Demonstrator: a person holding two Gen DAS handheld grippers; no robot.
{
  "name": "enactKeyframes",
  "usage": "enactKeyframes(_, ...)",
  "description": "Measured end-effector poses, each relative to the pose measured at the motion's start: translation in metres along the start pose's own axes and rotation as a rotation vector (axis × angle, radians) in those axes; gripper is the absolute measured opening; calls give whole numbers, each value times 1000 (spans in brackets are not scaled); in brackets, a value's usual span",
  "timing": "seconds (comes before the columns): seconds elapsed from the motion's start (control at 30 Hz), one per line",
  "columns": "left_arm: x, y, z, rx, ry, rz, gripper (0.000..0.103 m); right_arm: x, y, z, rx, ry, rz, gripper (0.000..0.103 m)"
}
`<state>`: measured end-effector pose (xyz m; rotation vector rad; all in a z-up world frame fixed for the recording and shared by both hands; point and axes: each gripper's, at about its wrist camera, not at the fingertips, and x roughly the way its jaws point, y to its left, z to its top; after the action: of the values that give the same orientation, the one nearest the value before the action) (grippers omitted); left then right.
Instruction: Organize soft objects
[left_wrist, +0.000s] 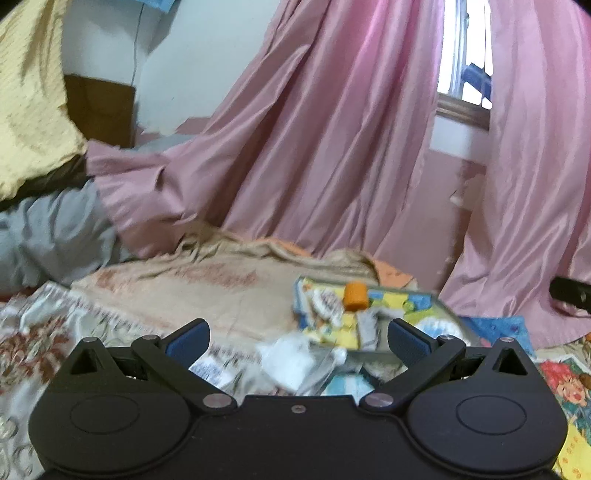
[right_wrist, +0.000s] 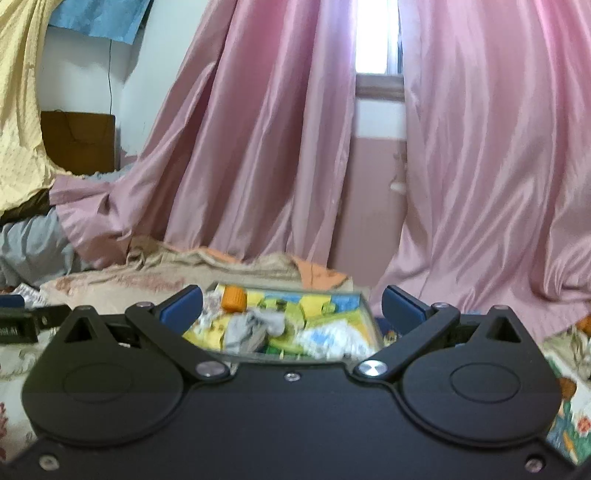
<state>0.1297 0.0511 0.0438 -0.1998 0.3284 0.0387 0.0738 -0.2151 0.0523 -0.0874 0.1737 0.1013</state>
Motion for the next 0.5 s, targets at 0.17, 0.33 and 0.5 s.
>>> enactKeyframes(0.17, -13, 9, -14, -11, 67, 53, 102, -14, 1, -33, 28, 62, 4, 103)
enactKeyframes(0.33, -18, 14, -23, -6, 127, 99, 102, -34, 6, -67, 54, 114, 13, 103)
enactKeyframes(0.5, -21, 15, -30, 11, 183, 131, 102, -39, 10, -83, 61, 158, 31, 103)
